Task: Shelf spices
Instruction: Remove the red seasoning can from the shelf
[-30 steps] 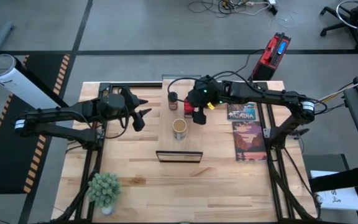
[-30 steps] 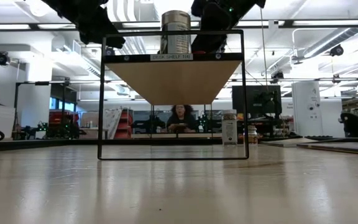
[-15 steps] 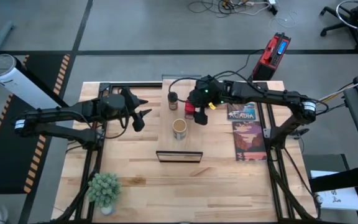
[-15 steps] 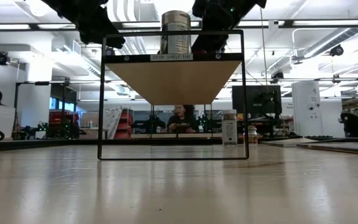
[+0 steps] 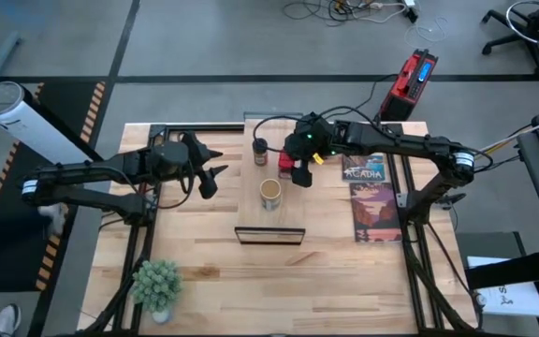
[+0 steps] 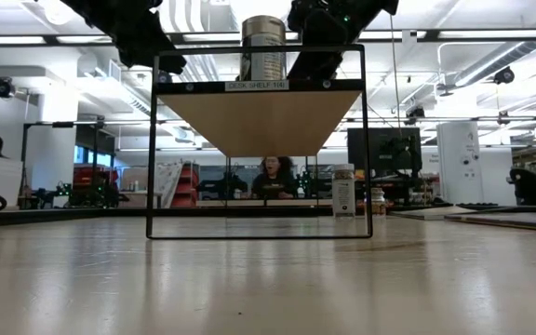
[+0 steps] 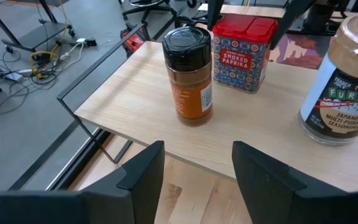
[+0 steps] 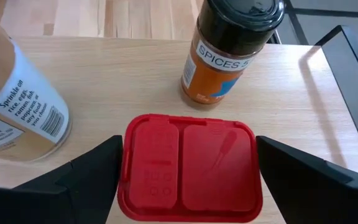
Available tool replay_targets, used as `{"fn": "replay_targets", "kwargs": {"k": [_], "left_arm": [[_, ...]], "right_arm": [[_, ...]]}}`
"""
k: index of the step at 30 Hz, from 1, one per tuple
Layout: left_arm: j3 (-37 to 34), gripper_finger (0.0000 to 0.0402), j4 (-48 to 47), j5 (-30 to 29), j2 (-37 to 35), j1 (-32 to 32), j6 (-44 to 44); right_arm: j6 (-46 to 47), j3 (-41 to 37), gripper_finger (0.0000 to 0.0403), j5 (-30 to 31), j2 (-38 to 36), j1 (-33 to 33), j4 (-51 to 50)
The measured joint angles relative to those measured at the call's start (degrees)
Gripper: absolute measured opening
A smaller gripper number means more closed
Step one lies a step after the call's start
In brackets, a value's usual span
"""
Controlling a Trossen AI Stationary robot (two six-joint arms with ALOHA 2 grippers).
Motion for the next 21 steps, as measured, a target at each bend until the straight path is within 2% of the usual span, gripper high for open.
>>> {"fn": "replay_targets", "kwargs": {"k": [14,21], "left_arm": [[0.0,0.0179,0.0,0.6,0.0,0.0,0.0],[0.0,0.0173,0.0,0.8,0.0,0.0,0.0]], "right_arm": [[-0.2,-1.7,0.0336,0.0,0.1,-1.0,0.4],[-1.2,-1.9,0.0292,0.1,0.1,-0.9,1.4]]}}
